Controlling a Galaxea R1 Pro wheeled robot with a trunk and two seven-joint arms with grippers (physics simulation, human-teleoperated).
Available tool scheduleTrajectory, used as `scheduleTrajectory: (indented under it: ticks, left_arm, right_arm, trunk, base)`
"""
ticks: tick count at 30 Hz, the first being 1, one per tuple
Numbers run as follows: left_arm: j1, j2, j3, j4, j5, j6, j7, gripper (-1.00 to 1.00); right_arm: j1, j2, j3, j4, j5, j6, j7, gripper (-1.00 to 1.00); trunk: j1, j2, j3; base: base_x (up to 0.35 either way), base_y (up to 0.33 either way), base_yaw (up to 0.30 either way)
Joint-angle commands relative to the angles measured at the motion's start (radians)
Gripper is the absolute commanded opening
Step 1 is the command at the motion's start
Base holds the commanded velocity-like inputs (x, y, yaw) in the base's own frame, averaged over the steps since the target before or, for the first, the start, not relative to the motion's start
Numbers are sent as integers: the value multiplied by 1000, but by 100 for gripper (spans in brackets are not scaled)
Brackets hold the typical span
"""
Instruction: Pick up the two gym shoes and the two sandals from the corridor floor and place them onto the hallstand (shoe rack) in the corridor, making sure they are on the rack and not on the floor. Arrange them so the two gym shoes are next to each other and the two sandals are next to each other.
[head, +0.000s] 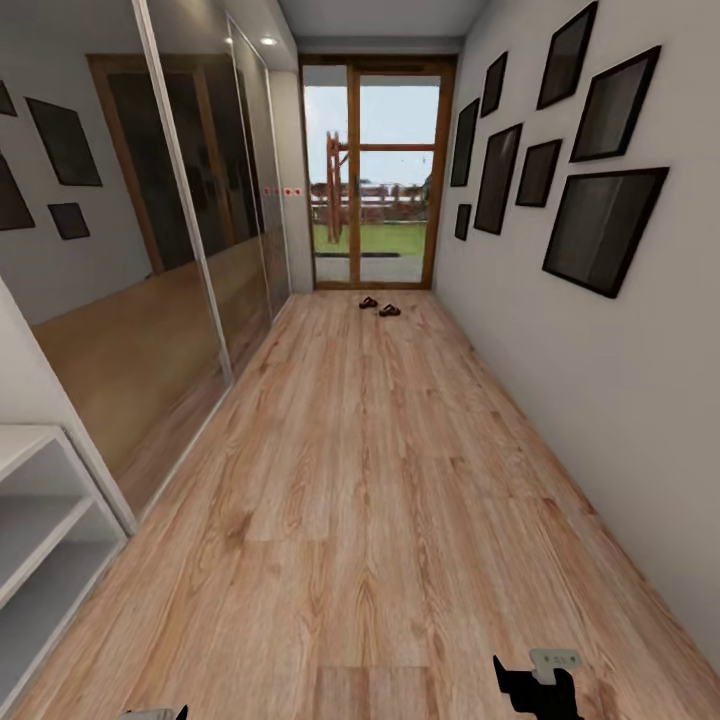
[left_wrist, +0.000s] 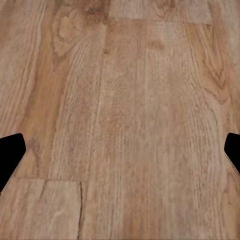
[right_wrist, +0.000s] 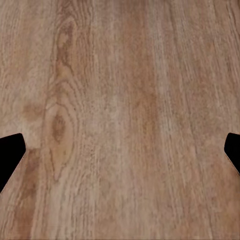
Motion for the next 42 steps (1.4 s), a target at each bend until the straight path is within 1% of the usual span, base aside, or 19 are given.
scheduleTrajectory:
  ticks: [1,42]
  left_arm:
    - [-1,0,2,1,10,0,-10,100]
    - [-1,0,2,1,10,0,-10,100]
  right_arm:
    - [-1,0,-5,1,0,-4,6,100]
    - [-1,0,-5,1,1,-3,6,100]
  trunk:
    - [0,0,-1]
    - [0,0,-1]
  base:
    - [339,0,0]
    - [339,0,0]
